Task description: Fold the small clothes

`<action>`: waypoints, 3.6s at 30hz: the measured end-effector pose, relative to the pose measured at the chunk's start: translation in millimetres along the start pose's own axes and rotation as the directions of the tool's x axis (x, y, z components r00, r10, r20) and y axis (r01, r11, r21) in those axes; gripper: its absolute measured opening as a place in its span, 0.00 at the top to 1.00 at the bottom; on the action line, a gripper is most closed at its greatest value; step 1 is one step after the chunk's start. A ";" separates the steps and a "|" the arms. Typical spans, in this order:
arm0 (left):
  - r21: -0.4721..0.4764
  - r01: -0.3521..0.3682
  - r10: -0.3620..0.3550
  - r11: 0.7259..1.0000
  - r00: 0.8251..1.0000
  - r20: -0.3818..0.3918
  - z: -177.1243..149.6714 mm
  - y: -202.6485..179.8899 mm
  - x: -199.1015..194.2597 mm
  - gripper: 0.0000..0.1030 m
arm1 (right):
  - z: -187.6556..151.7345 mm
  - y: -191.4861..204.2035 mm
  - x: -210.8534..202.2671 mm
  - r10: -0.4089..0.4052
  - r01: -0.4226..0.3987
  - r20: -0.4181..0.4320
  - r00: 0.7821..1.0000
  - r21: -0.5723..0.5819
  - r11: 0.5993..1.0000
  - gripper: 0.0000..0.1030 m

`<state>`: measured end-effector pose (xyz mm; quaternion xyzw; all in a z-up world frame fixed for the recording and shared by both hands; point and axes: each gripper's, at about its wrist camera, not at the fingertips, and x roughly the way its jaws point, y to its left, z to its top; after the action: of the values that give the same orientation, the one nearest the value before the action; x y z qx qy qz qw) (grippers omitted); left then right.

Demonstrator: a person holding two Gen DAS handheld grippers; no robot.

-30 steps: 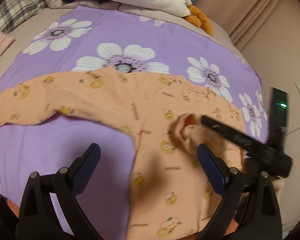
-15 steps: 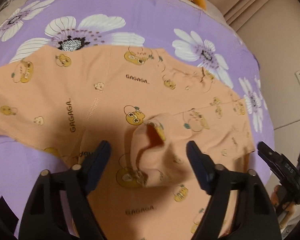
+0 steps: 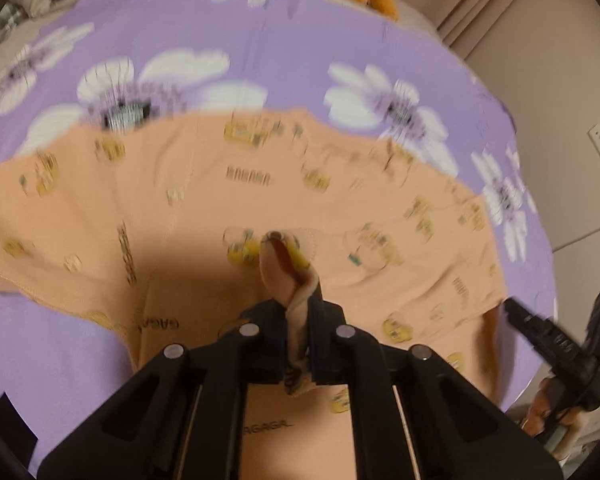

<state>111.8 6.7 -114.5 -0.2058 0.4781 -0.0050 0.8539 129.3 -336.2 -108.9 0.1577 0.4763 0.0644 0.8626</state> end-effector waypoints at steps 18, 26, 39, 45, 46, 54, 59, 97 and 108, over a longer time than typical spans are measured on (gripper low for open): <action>0.003 -0.022 0.021 1.000 0.977 0.213 58.3 15.5 -81.4 0.93 | 9.2 22.5 0.7 0.036 -0.036 0.002 0.999 -0.049 0.998 0.49; -0.031 -0.062 0.067 0.998 0.975 0.209 60.5 37.1 -79.5 0.94 | 13.2 40.1 16.5 0.053 -0.055 -0.034 0.998 -0.070 0.996 0.49; -0.053 -0.124 0.129 0.991 0.984 0.120 49.0 69.2 -50.4 0.93 | 12.4 56.2 29.9 0.050 -0.057 -0.070 0.996 -0.101 0.993 0.49; -0.074 -0.150 0.155 0.986 0.986 0.066 40.0 86.0 -32.7 0.93 | 11.4 56.2 35.4 0.028 -0.038 -0.086 0.996 -0.108 0.993 0.49; -0.075 -0.155 0.160 0.985 0.986 0.056 38.4 88.4 -29.2 0.93 | 11.2 56.5 36.6 0.025 -0.034 -0.090 0.996 -0.109 0.993 0.49; -0.104 -0.213 0.215 0.972 0.977 0.011 29.3 105.9 -8.9 0.90 | 9.9 56.4 41.4 0.003 -0.015 -0.101 0.995 -0.118 0.993 0.49; -0.119 -0.199 0.201 0.973 0.980 0.002 23.3 115.1 -4.6 0.87 | 9.3 58.6 43.6 -0.013 -0.001 -0.100 0.995 -0.132 0.991 0.49; -0.083 -0.089 0.102 0.993 0.979 0.176 -1.5 53.4 -105.9 0.10 | 0.2 86.6 -31.6 -0.068 0.083 0.074 0.995 -0.217 0.973 0.26; 0.040 -0.042 0.029 0.998 0.962 0.272 -15.5 12.4 -146.4 0.01 | -7.8 108.0 -90.8 0.047 0.009 0.202 0.978 -0.265 0.964 0.06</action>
<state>17.3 42.7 -6.9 -0.1763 0.3598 0.0276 0.9158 78.1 -256.6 -3.9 0.0515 0.3697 0.1191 0.9201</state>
